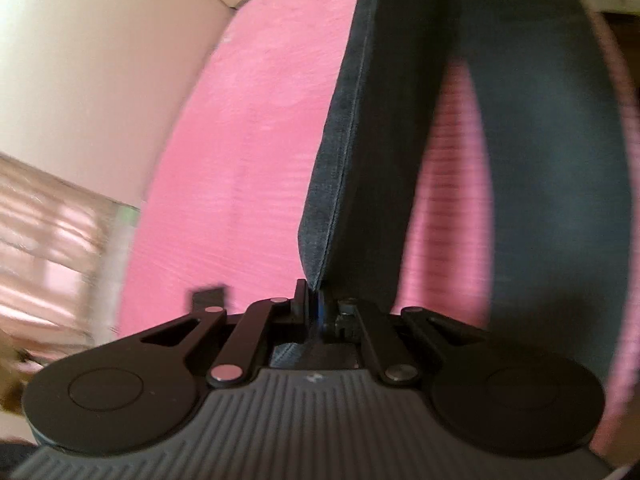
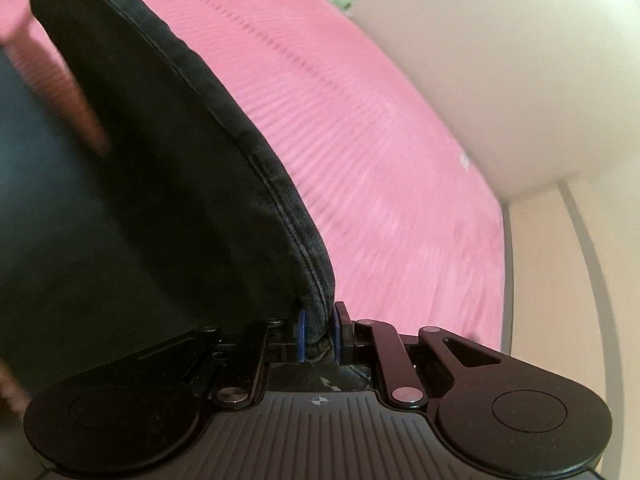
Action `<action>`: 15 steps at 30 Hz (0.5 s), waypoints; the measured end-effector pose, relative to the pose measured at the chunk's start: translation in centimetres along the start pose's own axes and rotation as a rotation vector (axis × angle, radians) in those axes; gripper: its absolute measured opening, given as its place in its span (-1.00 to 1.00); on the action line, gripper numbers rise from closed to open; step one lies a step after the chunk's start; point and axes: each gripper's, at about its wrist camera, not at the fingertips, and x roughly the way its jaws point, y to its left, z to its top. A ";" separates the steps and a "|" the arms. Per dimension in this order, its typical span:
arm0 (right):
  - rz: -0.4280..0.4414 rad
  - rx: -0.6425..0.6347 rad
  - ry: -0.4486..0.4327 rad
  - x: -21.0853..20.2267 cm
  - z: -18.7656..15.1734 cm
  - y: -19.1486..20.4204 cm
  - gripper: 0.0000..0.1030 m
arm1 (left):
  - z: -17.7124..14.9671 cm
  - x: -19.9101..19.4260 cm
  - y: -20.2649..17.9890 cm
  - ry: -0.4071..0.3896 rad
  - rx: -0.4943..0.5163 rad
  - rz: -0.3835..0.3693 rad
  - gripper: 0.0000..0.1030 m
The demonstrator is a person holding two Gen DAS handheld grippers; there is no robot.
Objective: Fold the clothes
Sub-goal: 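Lift the legs with both grippers and fold them over toward the waistband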
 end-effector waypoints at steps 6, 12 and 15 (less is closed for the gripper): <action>0.048 0.035 0.133 0.9 -6.1 9.3 -0.73 | -3.4 0.2 -11.7 0.031 -0.012 -0.105 -0.96; -0.065 0.070 0.002 2.2 -10.1 13.0 -0.71 | -5.0 2.0 -18.1 0.021 -0.003 0.030 -0.95; -0.160 0.061 -0.081 3.5 -11.8 15.0 -0.65 | -5.9 3.3 -20.1 0.015 0.014 0.161 -0.95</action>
